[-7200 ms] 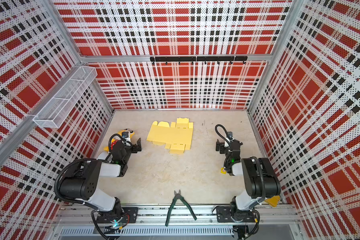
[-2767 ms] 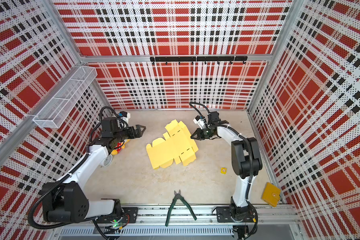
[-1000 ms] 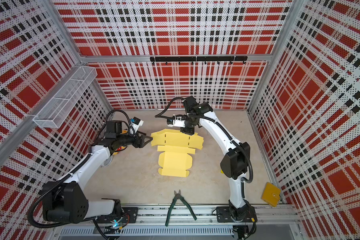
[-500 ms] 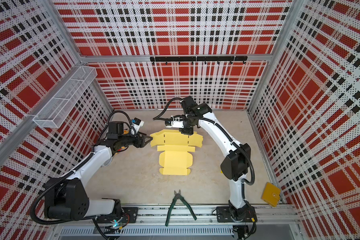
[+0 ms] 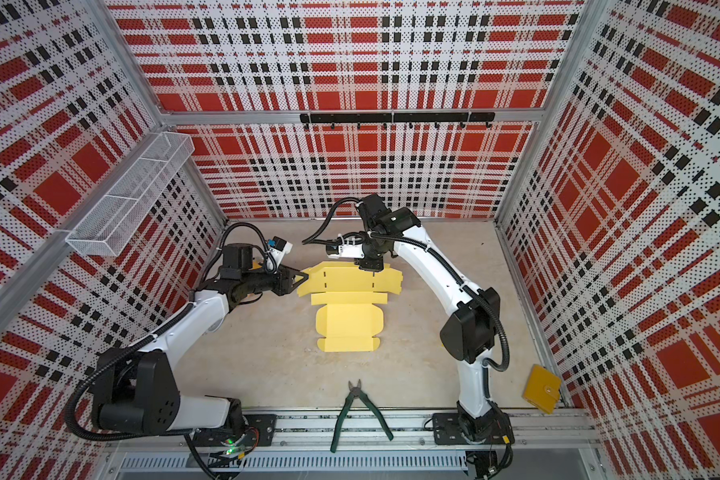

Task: Fold the paper box

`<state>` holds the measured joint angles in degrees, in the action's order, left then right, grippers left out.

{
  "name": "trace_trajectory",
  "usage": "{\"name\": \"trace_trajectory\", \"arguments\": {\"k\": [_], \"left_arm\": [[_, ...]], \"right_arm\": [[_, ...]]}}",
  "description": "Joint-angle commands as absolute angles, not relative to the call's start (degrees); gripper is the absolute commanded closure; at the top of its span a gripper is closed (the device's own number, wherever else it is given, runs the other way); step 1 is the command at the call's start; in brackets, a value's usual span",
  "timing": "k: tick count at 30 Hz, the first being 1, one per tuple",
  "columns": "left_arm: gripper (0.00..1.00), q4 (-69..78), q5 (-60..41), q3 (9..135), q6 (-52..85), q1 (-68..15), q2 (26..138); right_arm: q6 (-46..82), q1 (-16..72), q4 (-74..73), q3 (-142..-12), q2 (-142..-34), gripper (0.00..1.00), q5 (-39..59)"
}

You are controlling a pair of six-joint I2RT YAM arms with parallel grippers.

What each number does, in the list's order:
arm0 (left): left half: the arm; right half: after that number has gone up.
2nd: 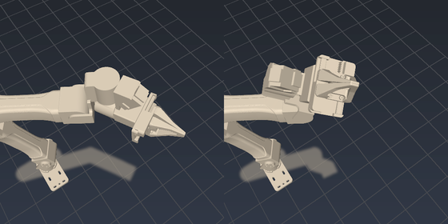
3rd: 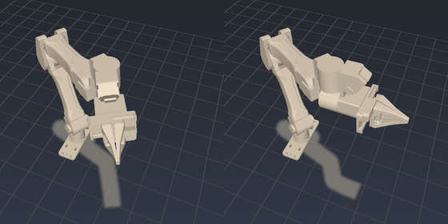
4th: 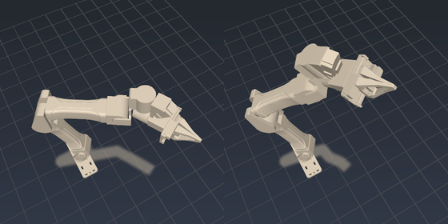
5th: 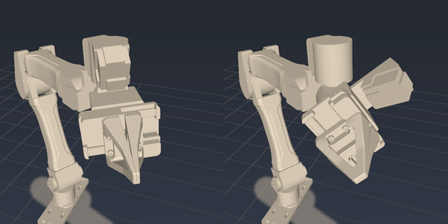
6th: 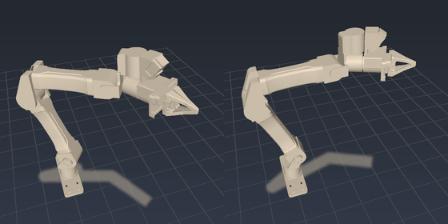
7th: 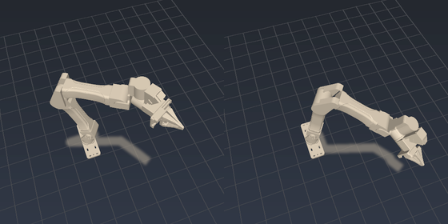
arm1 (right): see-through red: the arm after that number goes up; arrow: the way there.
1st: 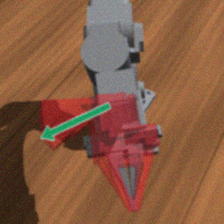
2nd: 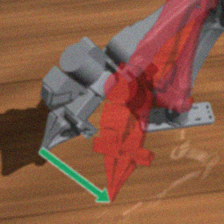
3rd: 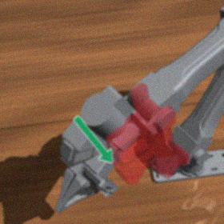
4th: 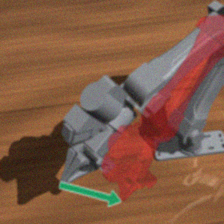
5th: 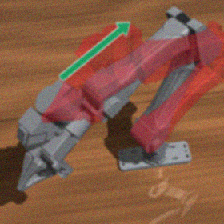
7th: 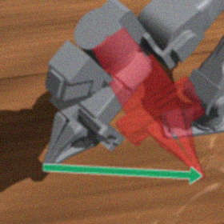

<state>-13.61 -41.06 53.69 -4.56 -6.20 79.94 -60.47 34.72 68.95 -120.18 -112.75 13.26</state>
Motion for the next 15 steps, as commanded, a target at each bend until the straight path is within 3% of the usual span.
{"name": "trace_trajectory", "arguments": {"k": [1,6,8,9,13,15], "left_arm": [[0.70,-12.3,-42.6,54.5,-3.6,-6.5,80.3],[0.87,-12.3,-43.0,54.1,-3.6,-6.5,80.0],[0.89,-12.3,-42.2,54.2,-3.6,-6.4,79.9],[0.89,-12.3,-41.6,54.1,-3.6,-6.4,79.8],[0.89,-11.7,-38.7,54.3,-2.6,-6.4,80.0],[0.94,-9.9,-37.1,54.2,-0.8,-6.3,80.3]], "right_arm": [[-61.9,35.2,67.7,-120.5,-111.6,1.00,14.4],[-61.2,35.2,67.0,-120.4,-111.6,1.00,14.3],[-60.1,35.3,66.3,-120.2,-111.3,0.70,13.8],[-59.6,35.3,65.7,-120.0,-110.8,0.60,13.5],[-55.8,35.8,61.3,-117.2,-106.7,0.27,15.0],[-51.2,36.0,56.3,-114.3,-103.3,0.12,16.4]]}}
